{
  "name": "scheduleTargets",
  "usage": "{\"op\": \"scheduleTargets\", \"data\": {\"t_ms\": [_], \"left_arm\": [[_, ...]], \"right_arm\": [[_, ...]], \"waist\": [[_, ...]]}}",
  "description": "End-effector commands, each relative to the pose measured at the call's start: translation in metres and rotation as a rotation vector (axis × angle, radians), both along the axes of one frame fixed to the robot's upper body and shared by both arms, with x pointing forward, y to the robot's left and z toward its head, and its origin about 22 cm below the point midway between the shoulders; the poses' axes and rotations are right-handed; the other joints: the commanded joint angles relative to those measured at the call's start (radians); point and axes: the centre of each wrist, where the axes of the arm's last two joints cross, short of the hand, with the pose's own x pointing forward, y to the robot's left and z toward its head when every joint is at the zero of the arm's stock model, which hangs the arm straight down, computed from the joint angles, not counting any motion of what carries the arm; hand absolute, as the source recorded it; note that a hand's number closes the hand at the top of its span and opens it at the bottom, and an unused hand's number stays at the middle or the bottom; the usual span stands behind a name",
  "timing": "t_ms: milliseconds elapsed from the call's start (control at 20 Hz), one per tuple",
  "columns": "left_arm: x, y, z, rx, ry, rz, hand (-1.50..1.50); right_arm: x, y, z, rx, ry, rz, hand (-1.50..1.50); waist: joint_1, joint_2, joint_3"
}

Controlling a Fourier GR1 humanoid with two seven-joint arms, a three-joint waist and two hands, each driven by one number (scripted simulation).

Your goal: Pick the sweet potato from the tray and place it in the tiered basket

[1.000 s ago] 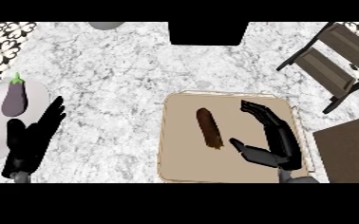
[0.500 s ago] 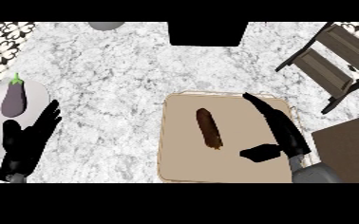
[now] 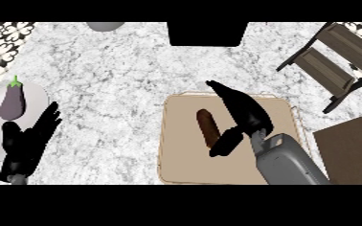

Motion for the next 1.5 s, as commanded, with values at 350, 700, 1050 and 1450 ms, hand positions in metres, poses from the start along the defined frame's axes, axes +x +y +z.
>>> {"op": "scheduleTargets", "data": {"t_ms": [350,700,1050,1450], "left_arm": [[-0.009,0.013,-0.007,0.003,-0.003,0.017,0.00],[0.011,-0.007,0.009,-0.019,-0.003,-0.001,0.00],[-0.011,-0.001,0.007,0.006,0.002,0.018,0.00],[0.013,-0.009,0.008,-0.005,-0.005,0.010,0.00]], "right_arm": [[0.003,0.034,0.027,-0.199,0.204,-0.020,-1.50],[0.019,-0.006,0.025,-0.218,0.228,-0.098,-1.50],[-0.006,-0.010,0.024,-0.175,0.271,-0.058,-1.50],[0.004,-0.029,-0.018,-0.138,0.267,-0.051,-1.50]], "waist": [[-0.007,0.000,0.002],[-0.006,0.001,0.002],[-0.006,0.000,0.002],[-0.006,0.002,0.002]]}}
